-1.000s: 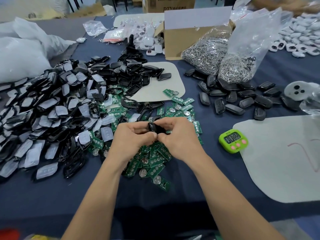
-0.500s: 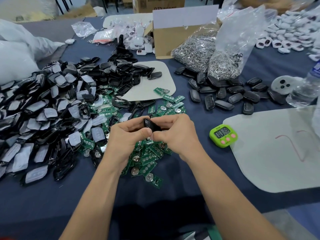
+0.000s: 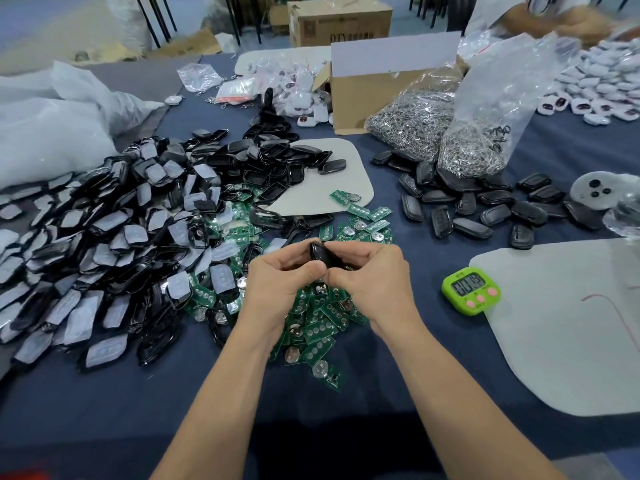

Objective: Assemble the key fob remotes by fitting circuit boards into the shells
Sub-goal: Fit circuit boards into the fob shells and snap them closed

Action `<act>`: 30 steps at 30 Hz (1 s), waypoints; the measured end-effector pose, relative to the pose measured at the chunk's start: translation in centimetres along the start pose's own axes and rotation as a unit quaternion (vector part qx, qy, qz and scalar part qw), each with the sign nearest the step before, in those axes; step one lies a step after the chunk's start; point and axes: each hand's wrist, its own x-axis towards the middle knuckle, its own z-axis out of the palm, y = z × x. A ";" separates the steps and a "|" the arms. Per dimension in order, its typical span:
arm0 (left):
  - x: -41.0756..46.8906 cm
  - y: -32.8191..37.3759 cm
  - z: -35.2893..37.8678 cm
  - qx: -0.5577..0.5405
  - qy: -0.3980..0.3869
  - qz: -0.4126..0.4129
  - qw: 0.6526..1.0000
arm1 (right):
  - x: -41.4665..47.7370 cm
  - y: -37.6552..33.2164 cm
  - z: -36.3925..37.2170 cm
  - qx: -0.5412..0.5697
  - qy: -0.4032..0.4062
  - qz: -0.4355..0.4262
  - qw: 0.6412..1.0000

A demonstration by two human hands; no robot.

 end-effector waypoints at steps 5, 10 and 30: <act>0.4 0.4 -0.5 -0.006 -0.018 0.004 1.000 | 0.3 -0.2 -0.3 0.033 -0.020 0.011 0.999; 0.6 0.6 -1.6 -0.010 -0.043 0.006 0.999 | 0.6 -0.8 -0.9 0.037 -0.072 0.013 0.997; 0.4 2.5 -1.0 -0.003 0.024 0.008 1.000 | -1.0 -2.0 2.6 -0.325 0.094 -0.322 0.884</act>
